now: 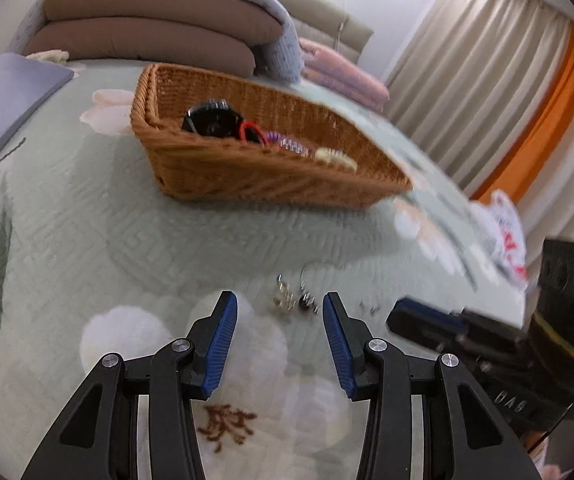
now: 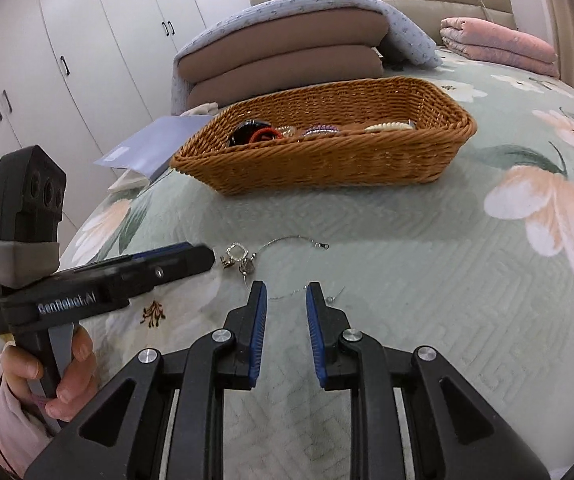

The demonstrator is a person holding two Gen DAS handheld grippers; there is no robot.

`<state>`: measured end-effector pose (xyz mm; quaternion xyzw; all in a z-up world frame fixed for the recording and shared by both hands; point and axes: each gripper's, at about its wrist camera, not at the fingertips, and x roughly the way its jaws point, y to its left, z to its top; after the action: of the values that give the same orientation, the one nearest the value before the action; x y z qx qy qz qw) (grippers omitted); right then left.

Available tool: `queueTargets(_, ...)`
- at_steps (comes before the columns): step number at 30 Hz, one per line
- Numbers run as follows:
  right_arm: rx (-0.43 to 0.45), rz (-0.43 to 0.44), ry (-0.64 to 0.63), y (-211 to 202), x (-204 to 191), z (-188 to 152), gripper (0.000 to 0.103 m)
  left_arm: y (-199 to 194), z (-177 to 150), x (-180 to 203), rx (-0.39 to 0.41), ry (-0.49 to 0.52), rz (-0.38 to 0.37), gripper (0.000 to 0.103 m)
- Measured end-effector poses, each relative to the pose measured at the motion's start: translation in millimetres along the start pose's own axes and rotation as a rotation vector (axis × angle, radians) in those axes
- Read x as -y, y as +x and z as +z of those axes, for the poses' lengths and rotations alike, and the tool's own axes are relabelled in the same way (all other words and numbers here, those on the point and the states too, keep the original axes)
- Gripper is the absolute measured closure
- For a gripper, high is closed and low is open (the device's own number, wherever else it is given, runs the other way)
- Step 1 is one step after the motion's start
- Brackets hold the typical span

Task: Organize jewelry
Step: 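Move both tools back to the silver ring and hoop earring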

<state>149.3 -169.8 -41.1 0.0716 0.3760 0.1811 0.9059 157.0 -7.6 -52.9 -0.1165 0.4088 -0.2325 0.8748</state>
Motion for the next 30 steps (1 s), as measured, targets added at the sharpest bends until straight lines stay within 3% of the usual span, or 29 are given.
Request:
queueTargets(4, -0.003, 0.022, 0.034, 0.8, 7.4, 0.2, 0.08, 11.8, -1.5, 12.2, -0.043, 0.072, 0.078, 0.064)
queueTargets(11, -0.01, 0.032, 0.071, 2.2, 15.9, -0.2, 0.08, 28.8, 13.7, 28.3, -0.047, 0.164, 0.204, 0.072)
queueTargets(15, -0.014, 0.029, 0.062, 3.9, 14.1, 1.5, 0.08, 29.2, 17.8, 23.8, -0.04, 0.154, 0.211, 0.088)
queueTargets(30, -0.059, -0.038, -0.059, 26.0, -24.0, 13.0, 0.08, -11.3, -0.5, -15.4, -0.018, 0.042, 0.216, 0.088)
